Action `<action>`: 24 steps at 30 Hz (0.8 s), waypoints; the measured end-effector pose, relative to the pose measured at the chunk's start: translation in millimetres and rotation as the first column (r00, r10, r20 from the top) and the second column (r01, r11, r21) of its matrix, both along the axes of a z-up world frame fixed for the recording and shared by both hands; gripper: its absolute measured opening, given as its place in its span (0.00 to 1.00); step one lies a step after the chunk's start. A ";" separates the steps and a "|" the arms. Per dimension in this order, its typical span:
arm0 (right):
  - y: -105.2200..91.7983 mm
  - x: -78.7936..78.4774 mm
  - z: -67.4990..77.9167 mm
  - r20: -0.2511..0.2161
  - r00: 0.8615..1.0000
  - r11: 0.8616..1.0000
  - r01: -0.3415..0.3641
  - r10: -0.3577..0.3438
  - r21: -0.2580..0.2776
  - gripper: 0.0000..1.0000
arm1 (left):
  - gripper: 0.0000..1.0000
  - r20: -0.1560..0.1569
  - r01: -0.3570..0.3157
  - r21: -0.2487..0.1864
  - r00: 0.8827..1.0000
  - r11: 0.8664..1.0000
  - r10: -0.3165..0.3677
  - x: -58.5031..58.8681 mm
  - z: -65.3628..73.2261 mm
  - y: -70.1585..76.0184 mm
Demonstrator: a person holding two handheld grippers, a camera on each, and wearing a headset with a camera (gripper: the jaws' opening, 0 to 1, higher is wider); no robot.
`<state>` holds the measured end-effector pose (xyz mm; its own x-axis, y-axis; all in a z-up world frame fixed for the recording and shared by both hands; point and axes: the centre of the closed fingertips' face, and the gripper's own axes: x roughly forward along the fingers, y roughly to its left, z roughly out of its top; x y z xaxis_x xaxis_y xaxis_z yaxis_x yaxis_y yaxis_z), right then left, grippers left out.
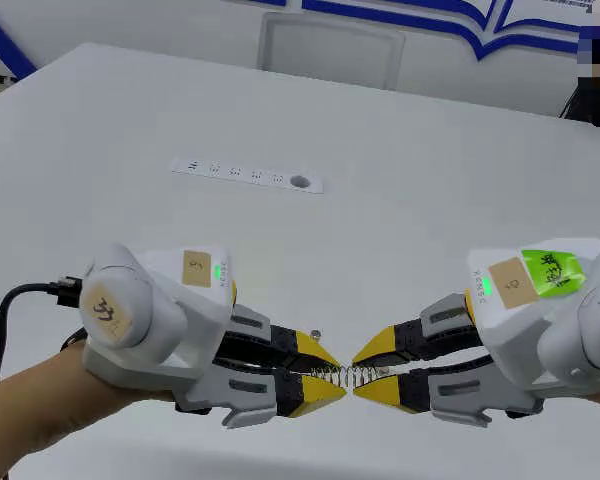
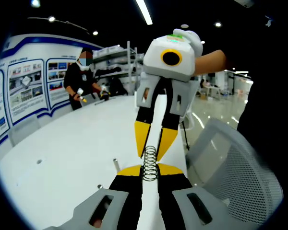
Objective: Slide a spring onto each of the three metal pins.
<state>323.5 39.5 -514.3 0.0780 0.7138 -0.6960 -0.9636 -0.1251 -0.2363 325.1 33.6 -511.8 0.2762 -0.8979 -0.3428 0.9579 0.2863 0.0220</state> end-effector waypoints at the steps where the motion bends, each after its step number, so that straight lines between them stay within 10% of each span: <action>1: -0.6 1.9 -0.5 -0.005 1.000 1.000 0.007 -0.007 0.002 0.12 | 0.10 -0.005 0.003 -0.009 1.000 1.000 -0.003 -0.6 2.1 0.3; 24: 1.4 -4.1 14.6 -0.110 0.994 0.994 0.024 -0.013 0.103 0.11 | 0.10 0.037 0.039 0.034 0.999 0.999 -0.040 -4.4 4.8 4.0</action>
<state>319.4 40.9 -499.7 0.0191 0.7818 -0.6233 -0.9863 -0.0875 -0.1401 320.7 37.6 -506.9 0.2541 -0.8965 -0.3629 0.9667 0.2469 0.0670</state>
